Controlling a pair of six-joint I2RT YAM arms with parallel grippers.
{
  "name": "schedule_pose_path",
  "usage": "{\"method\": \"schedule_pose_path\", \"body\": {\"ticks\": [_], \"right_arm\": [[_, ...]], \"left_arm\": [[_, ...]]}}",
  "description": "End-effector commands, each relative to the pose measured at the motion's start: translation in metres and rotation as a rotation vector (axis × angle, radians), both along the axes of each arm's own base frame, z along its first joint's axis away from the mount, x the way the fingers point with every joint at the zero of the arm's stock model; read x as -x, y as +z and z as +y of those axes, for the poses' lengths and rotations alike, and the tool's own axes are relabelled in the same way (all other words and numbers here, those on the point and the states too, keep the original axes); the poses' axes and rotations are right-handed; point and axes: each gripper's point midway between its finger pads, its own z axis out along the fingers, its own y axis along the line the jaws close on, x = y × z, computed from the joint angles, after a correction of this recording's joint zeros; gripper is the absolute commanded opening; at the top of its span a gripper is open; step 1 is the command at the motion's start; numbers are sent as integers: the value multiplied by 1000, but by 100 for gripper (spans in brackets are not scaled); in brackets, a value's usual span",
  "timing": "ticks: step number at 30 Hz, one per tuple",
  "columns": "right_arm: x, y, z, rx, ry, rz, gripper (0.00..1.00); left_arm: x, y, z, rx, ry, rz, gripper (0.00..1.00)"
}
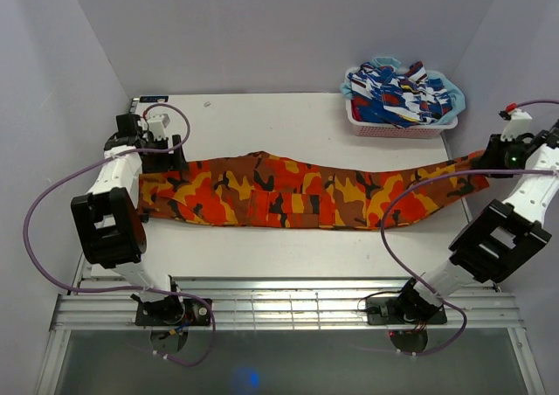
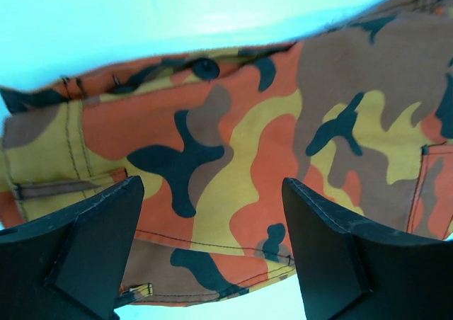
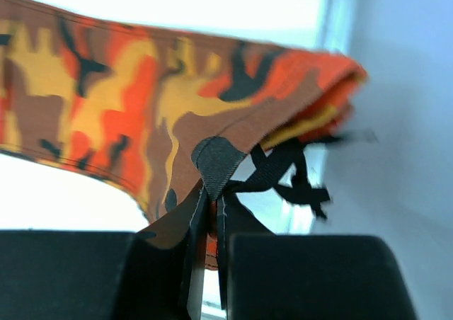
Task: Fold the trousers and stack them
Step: Fold the trousers
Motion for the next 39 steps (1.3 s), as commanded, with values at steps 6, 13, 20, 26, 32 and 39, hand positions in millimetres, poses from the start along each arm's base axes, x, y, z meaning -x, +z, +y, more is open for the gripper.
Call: {"method": "schedule_pose_path", "body": {"ticks": [6,13,20,26,32,39], "right_arm": [[-38,17,199,-334,387,-68,8],[-46,-6,306,-448,529,-37,8],[-44,-49,397,-479,641,56,8],[-38,-74,442,-508,634,137,8],[-33,-82,471,-529,657,163,8],[-17,-84,498,-544,696,189,8]], "left_arm": [[32,-47,-5,80,15,149,88],[42,-72,-9,114,34,215,88],[44,-86,-11,146,50,259,88],[45,-90,-12,145,54,269,88],[51,-95,-12,140,55,282,88],[54,-100,-12,144,56,295,88]]}}
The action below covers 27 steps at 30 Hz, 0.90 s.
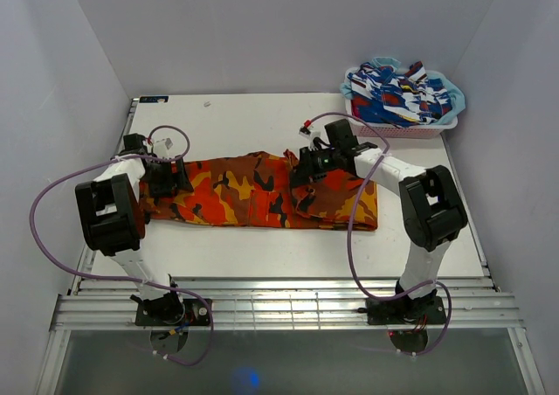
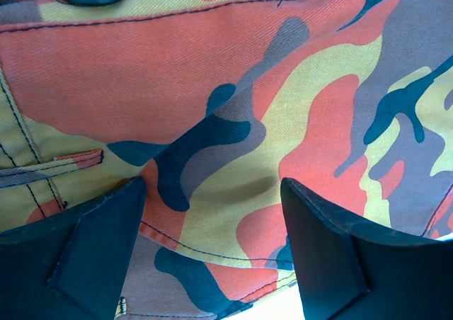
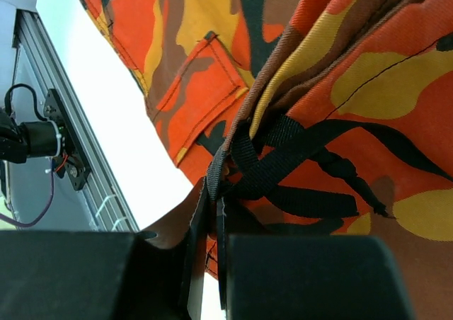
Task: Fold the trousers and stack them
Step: Fold the trousers
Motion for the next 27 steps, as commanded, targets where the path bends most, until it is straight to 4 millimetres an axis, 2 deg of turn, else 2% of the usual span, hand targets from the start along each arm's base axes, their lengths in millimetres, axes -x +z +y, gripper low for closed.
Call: {"method": "schedule_pose_path", "body": {"ticks": [1,5,10,12,13,14,15,17,18,19,21,22,23,24,25,26,27], "right_arm": [[0,18,24,-50,21,-44,8],[10,0,33,-34,36,14,8],[23,-10,54,-49,78,63,8],[23,-11,59,-43,86,85,41],[25,-10,59,-50,94,90,41],[22,-3,61,-55,101,75,56],[18,3,60,-60,101,55,64],[12,31,59,-97,123,-23,76],[8,41,54,-110,121,-47,77],[8,63,50,-138,132,-98,77],[0,79,26,-153,126,-143,77],[2,95,14,-172,128,-180,77],[6,92,-2,-150,114,-144,75],[-6,91,-28,-132,84,-177,74],[-3,97,-44,-125,71,-197,73],[-12,84,-78,-76,3,-192,71],[-4,71,-99,-34,-6,-157,71]], "left_arm": [[13,-16,-7,34,-8,53,88],[14,-18,-7,34,-6,57,89],[16,-18,-9,40,-8,63,89],[15,-12,-12,55,-19,47,90],[14,-9,-13,63,-24,38,91],[12,-5,-14,66,-38,23,91],[10,3,-18,87,-54,0,91],[5,24,-22,99,-83,-66,92],[2,35,-24,105,-99,-102,92],[-1,56,-31,125,-136,-169,92],[-7,86,-40,144,-182,-257,92],[-8,99,-49,154,-226,-301,91],[-9,117,-67,144,-289,-353,90],[-12,132,-77,133,-327,-395,89],[-12,141,-90,136,-367,-422,88],[-9,148,-114,155,-427,-438,87],[-12,156,-126,171,-452,-460,84]]}}
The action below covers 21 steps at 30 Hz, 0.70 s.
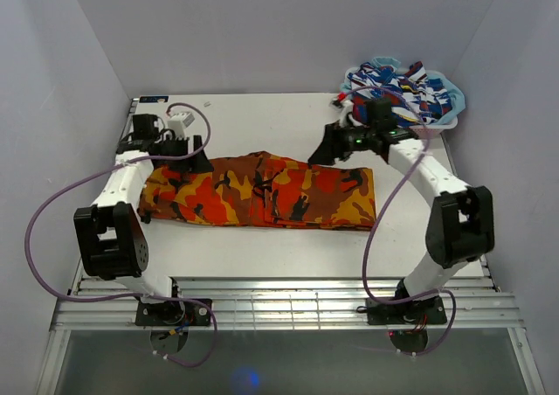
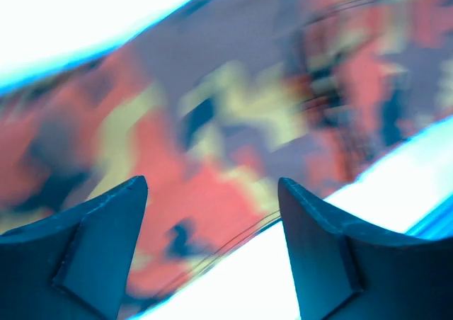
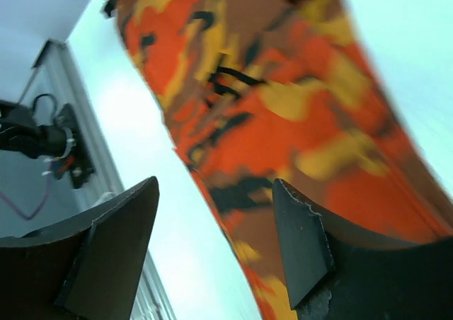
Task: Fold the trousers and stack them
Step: Fold the trousers
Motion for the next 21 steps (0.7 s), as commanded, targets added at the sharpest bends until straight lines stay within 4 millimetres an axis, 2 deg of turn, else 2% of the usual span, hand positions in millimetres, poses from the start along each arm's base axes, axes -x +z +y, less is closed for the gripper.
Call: {"method": "schedule_pose_path", "body": {"ticks": [1,2,3,4,5,6,8,9,10,12,13,16,19,20,21], "right_arm": [[16,-17,-84,92,-57,27,71],[11,-27,-117,124,-138,56,70],[26,-44,-135,151,-171,138,71],[27,-52,-156,176,-206,140,71],[31,-59,-172,187,-239,173,73],[32,-66,-199,185,-310,213,74],[44,-86,-220,209,-347,306,76],[46,-89,-235,183,-392,333,78],[51,-99,-240,169,-400,373,79],[56,-106,-240,137,-391,408,83],[60,-113,-237,115,-375,443,83],[69,-133,-225,40,-358,560,85],[81,-159,-215,39,-353,652,86],[84,-173,-215,73,-357,646,87],[84,-179,-214,83,-365,657,87]], "left_arm": [[-1,64,-77,91,-236,-189,82],[4,61,-103,125,-286,-162,78],[2,62,-118,140,-314,-181,75],[6,59,-131,159,-342,-176,73],[14,56,-156,187,-377,-154,70],[9,51,-169,204,-395,-172,69],[21,39,-200,265,-443,-114,65],[19,26,-212,306,-441,-66,60],[21,21,-220,330,-446,-41,58],[27,3,-231,396,-435,45,55],[28,-20,-232,404,-413,113,55],[32,-63,-227,406,-357,240,51],[34,-90,-224,387,-313,306,51],[34,-93,-224,386,-310,320,50],[34,-96,-224,384,-309,330,50]]}}
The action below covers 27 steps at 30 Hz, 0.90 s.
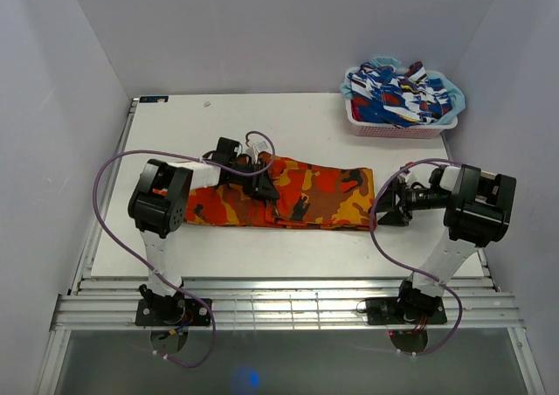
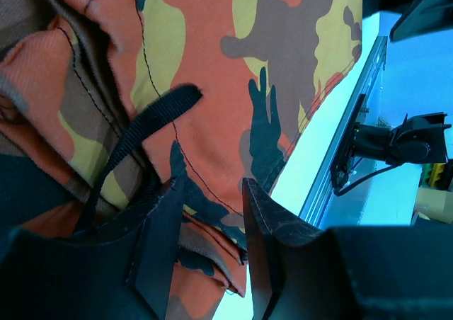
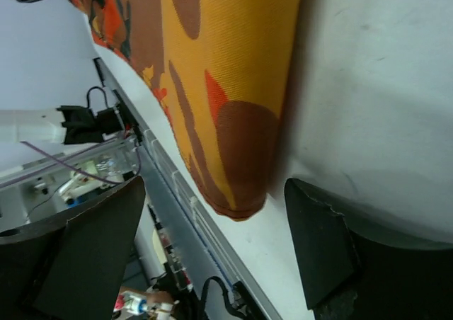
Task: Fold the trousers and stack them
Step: Fold the trousers
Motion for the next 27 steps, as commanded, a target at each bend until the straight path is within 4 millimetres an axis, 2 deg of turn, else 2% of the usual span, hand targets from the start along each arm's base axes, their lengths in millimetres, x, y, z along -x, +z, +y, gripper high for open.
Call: {"method": "schedule_pose_path", "body": {"ticks": [1,4,6,7,8,10,13,15,16,17,18,19,20,22,23,25,26,27], "right_arm": [[4,-32,1,76,27,-7,86],[-12,-38,4,79,-14,-27,82],[-13,-47,3,138,0,0,69],[-11,-49,2,145,19,8,44],[-9,-52,-1,159,22,26,30],[-5,-51,-7,171,29,39,8],[-7,-42,-24,202,12,13,8],[-9,-35,-39,238,14,-24,8],[-13,-30,-45,248,13,-42,8],[-7,-26,-50,249,27,-30,17],[-8,-23,-52,253,40,-35,34],[-11,-21,-54,254,50,-47,57],[-18,-16,-58,256,43,-72,93],[-33,-14,-60,256,7,-112,90],[-48,-10,-60,239,-14,-163,90],[-61,-13,-57,203,-59,-144,90],[-68,-12,-51,171,-60,-157,90],[-74,-20,-48,160,-69,-151,91]], "left_arm": [[-5,-11,3,-32,37,17,50],[-6,-20,6,-64,51,30,50],[-7,-25,10,-85,66,44,50],[-8,-25,11,-89,74,44,50],[-9,-27,13,-99,83,44,50],[-13,-26,17,-97,94,43,49],[-20,-27,23,-108,114,49,47],[-22,-18,21,-73,81,27,47],[-20,-9,17,-51,61,12,50],[-18,-2,15,-30,44,-2,52],[-16,7,12,-3,14,-24,57],[-15,19,10,10,1,-58,60],[-15,24,10,16,-8,-75,62],[-14,35,12,4,-20,-107,65],[-11,35,14,-10,-24,-101,65],[-12,40,21,-28,-22,-126,65],[-12,48,25,-26,-15,-140,65],[-11,51,29,-28,-3,-140,66]]}}
